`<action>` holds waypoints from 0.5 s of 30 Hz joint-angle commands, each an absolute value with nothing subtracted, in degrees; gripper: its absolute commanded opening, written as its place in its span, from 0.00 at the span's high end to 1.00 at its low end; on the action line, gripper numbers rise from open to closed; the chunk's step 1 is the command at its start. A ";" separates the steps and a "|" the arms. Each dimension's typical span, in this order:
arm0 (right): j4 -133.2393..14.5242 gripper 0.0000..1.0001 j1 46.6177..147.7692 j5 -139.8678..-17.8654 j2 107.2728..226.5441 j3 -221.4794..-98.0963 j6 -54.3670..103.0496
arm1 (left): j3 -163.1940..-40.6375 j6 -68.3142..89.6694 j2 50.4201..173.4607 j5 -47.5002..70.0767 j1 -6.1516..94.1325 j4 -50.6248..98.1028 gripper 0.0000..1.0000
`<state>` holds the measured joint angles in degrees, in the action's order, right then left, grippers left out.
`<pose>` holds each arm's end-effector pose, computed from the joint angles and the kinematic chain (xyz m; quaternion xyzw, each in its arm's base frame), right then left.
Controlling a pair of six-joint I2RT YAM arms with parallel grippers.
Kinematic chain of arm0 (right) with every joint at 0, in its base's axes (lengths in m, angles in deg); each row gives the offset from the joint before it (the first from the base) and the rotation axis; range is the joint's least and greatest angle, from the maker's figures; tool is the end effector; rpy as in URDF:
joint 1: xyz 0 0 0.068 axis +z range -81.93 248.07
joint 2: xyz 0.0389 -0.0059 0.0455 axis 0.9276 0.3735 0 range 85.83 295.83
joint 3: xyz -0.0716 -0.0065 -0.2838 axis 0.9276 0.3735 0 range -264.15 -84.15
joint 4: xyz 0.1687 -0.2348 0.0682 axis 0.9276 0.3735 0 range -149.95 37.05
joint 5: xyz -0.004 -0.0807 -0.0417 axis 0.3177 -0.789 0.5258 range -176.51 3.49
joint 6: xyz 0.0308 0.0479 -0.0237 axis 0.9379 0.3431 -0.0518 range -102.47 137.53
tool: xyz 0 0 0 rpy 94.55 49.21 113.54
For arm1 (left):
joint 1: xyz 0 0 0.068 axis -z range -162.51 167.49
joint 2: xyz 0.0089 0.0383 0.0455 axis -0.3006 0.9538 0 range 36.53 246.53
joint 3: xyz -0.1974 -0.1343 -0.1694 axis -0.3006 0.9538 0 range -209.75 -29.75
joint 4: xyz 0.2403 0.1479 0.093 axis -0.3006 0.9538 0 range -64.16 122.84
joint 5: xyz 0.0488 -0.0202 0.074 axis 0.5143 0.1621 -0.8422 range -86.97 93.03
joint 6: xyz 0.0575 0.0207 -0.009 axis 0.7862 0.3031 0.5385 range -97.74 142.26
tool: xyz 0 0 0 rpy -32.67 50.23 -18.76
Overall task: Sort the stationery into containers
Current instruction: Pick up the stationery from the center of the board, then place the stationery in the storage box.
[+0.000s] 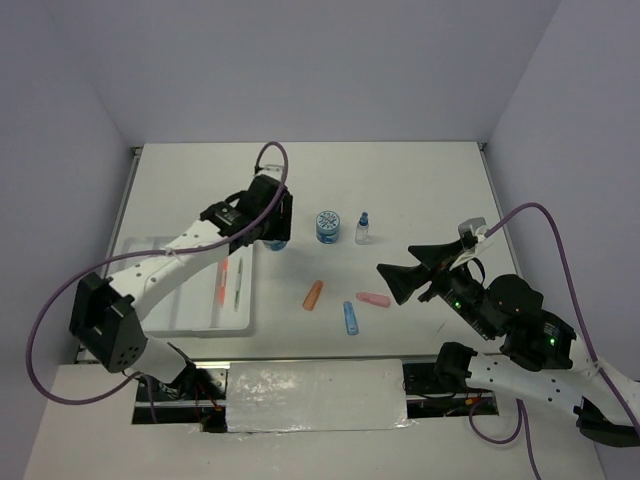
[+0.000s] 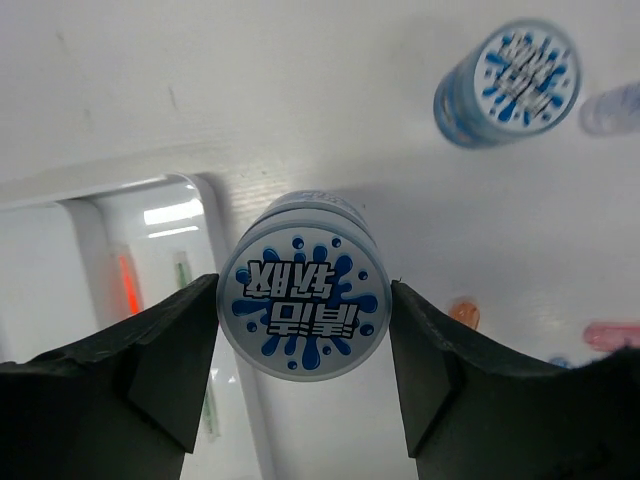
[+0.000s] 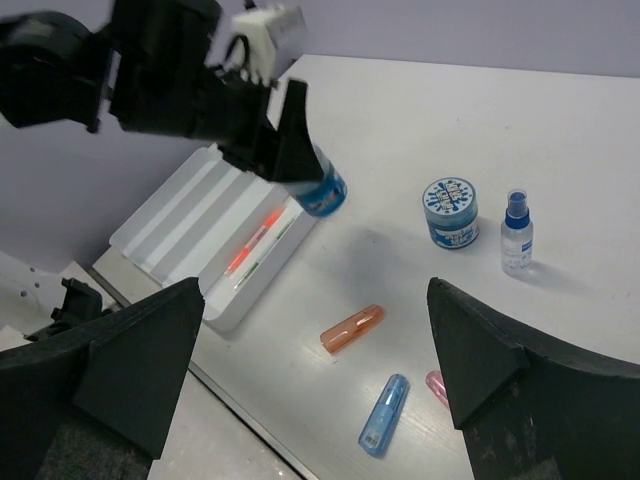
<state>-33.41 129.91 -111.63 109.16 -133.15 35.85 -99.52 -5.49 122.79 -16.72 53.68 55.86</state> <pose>0.0664 0.0821 0.4009 -0.1161 0.7025 0.3224 0.6238 0.3085 -0.2061 0.2893 0.0040 0.9172 -0.0582 0.3940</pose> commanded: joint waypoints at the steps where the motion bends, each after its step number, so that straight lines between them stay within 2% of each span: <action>1: -33.67 0.00 129.68 -112.35 108.94 -134.34 35.02 | -105.77 -7.71 117.84 -24.73 52.04 60.81 1.00; 9: -33.94 0.00 129.68 -111.82 108.85 -133.90 35.10 | -99.55 -12.98 111.08 -26.87 33.43 63.64 1.00; 15: -33.41 0.00 129.59 -111.38 109.29 -133.99 35.19 | -95.23 -12.37 109.92 -24.92 24.28 62.14 1.00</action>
<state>-33.39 129.91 -111.35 109.16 -133.15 35.85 -95.79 -11.30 111.86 -25.42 26.77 63.71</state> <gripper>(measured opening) 0.996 0.746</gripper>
